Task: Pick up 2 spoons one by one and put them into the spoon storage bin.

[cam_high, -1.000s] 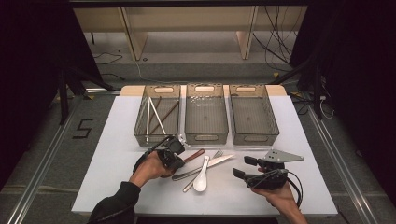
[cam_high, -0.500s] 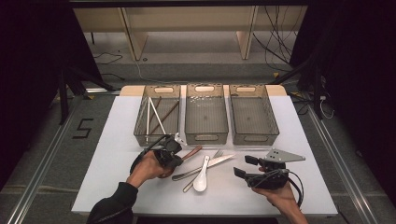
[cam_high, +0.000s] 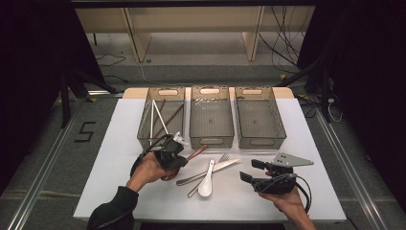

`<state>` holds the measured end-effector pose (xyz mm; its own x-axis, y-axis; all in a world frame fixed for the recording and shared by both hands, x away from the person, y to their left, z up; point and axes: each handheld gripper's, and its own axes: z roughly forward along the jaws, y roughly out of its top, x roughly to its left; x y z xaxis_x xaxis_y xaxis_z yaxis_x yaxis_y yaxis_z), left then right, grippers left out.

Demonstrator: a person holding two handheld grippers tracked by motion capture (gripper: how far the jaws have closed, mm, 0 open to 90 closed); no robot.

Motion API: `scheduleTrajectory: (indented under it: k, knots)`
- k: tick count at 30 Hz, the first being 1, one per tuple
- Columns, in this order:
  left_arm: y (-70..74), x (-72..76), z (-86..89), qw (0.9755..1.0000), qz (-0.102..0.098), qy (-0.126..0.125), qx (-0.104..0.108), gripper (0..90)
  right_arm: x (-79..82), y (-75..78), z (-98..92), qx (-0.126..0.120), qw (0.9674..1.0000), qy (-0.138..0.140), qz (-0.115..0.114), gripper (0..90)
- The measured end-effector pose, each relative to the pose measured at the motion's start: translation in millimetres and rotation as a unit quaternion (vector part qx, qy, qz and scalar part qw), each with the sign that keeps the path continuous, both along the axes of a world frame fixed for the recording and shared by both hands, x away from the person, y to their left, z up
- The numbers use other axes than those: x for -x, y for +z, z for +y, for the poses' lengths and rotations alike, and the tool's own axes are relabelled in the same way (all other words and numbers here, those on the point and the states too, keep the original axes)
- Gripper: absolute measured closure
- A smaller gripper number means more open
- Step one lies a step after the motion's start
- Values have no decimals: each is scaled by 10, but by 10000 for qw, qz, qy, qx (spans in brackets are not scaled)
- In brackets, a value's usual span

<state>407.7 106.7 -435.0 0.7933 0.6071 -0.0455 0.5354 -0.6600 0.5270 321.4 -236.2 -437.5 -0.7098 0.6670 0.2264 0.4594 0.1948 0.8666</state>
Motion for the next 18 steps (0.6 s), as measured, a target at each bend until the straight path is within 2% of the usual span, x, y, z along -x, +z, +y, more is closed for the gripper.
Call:
scheduleTrajectory:
  k: [4, 8, 13, 18]
  knots:
    - [76, -2, 23, 9991, -125, 80, 387, 808, 3, 1, -1, 1, 10000, 2, 4, 314]
    - [136, -13, 42, 9974, -232, 174, 658, 808, 2, 3, -1, 10, 10000, -6, -12, 313]
    - [212, -44, 44, 9960, -375, 227, 773, 809, 4, 5, -5, -7, 10000, -16, -13, 313]
    - [238, -120, 33, 9946, -383, 328, 910, 809, 6, 8, -7, -28, 10000, -11, -31, 311]
